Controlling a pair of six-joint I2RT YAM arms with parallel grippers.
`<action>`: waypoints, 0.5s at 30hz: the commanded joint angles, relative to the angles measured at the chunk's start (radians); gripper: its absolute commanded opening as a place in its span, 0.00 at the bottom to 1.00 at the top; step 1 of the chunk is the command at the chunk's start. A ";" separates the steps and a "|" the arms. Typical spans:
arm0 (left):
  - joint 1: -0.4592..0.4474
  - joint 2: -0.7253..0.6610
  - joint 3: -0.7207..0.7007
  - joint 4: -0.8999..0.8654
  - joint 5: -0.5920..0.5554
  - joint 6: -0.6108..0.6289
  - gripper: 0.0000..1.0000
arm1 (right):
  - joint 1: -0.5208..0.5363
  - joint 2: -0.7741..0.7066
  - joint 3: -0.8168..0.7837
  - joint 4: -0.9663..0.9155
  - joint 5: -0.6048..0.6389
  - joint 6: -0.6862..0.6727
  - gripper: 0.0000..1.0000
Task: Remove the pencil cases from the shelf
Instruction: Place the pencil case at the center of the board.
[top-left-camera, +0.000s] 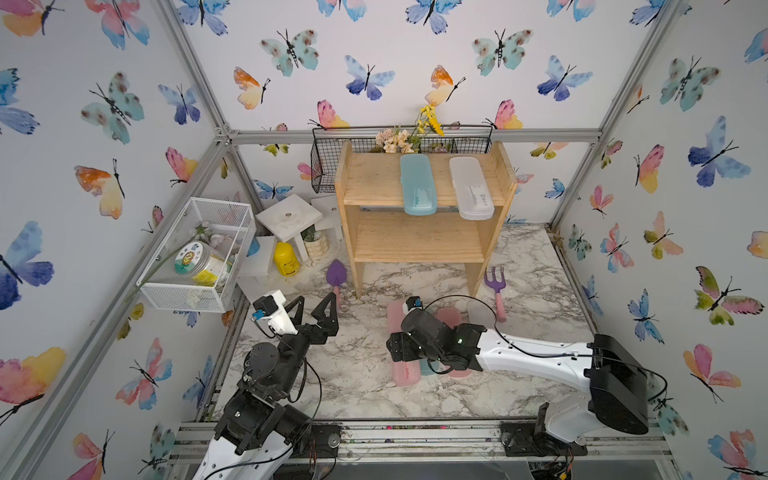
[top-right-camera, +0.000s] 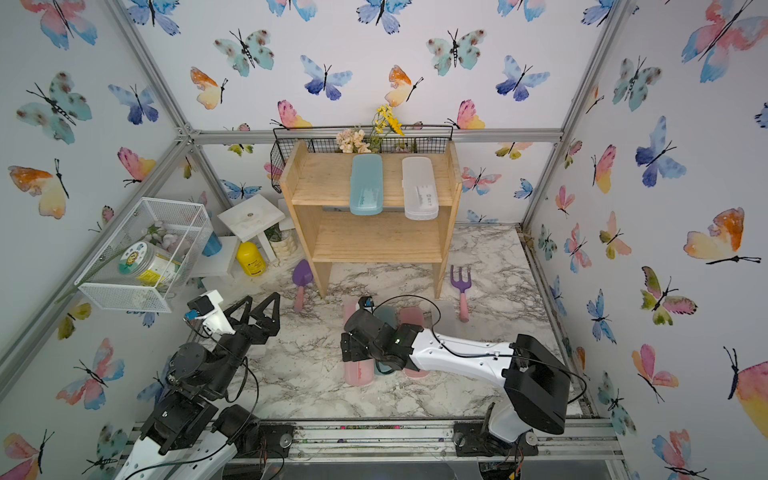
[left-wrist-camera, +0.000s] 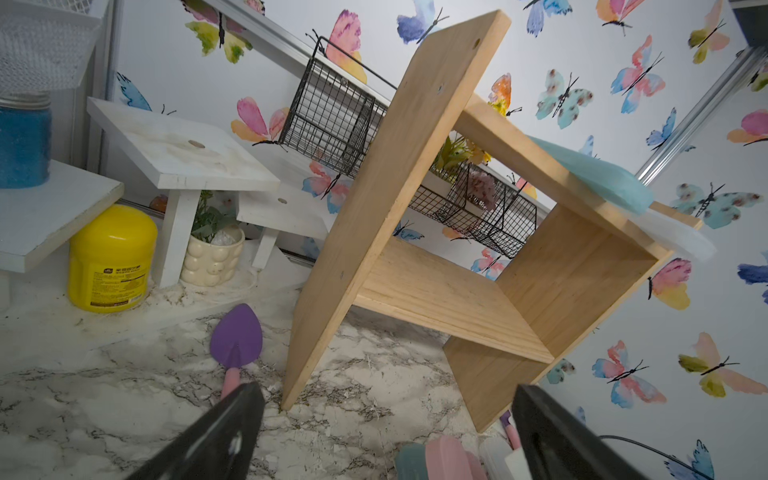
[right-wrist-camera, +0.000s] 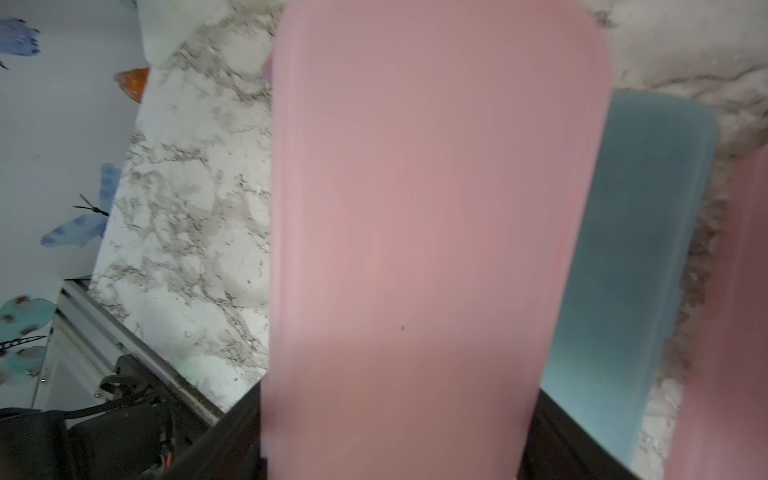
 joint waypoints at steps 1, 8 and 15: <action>-0.003 0.029 0.008 0.005 0.001 -0.022 0.99 | 0.001 0.054 0.034 0.031 0.002 0.037 0.84; -0.003 0.059 -0.007 0.005 0.026 -0.044 0.99 | 0.001 0.234 0.167 -0.075 0.060 0.003 0.86; -0.004 0.059 -0.032 0.004 0.035 -0.063 0.99 | 0.000 0.322 0.237 -0.116 0.085 0.001 0.88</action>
